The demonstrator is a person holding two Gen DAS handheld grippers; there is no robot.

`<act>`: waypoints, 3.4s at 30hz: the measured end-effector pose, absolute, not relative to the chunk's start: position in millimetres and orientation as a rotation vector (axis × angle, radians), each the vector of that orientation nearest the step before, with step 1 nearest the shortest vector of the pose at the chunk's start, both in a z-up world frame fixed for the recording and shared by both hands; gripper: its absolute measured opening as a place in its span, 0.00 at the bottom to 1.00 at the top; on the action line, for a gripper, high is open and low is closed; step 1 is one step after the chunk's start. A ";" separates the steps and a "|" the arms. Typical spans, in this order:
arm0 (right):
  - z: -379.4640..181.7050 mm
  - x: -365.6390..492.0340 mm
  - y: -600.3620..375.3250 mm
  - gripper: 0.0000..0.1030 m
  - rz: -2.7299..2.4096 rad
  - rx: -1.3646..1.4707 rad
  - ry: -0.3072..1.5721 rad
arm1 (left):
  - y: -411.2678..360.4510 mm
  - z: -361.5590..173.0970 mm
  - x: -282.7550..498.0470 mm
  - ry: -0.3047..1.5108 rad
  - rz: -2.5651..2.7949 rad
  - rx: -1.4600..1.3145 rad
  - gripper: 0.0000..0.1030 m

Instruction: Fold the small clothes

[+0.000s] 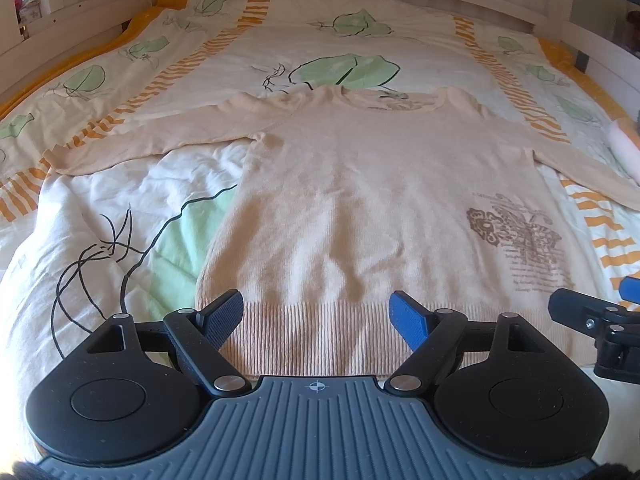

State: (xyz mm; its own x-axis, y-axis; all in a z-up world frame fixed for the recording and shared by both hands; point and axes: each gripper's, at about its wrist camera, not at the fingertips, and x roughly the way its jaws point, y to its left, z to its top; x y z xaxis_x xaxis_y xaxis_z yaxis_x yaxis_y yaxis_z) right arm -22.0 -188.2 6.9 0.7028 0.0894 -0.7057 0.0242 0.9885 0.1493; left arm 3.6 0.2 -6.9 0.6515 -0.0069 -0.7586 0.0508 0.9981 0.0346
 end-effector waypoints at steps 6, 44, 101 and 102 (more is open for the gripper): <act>5.4 -19.4 -188.9 0.99 0.034 0.155 0.803 | 2.6 -9.1 7.1 0.868 -0.027 0.058 0.77; -49.0 40.7 -308.8 0.99 -0.197 0.461 0.911 | -18.0 -53.2 83.1 0.969 -0.052 0.137 0.77; 30.4 169.7 -357.3 0.13 -0.122 0.085 0.452 | -12.8 -77.0 118.7 0.897 -0.143 0.135 1.00; 31.0 176.4 -335.0 0.13 -0.060 0.045 0.465 | -12.4 -76.9 118.8 0.896 -0.143 0.132 1.00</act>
State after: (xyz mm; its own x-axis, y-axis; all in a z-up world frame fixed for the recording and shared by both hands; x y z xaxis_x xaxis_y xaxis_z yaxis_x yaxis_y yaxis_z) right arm 176.4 -335.0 31.0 0.8922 -0.0479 -0.4491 0.0684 0.9972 0.0295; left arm 118.8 -12.4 -76.9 0.6160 -0.0688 -0.7847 0.1789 0.9824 0.0543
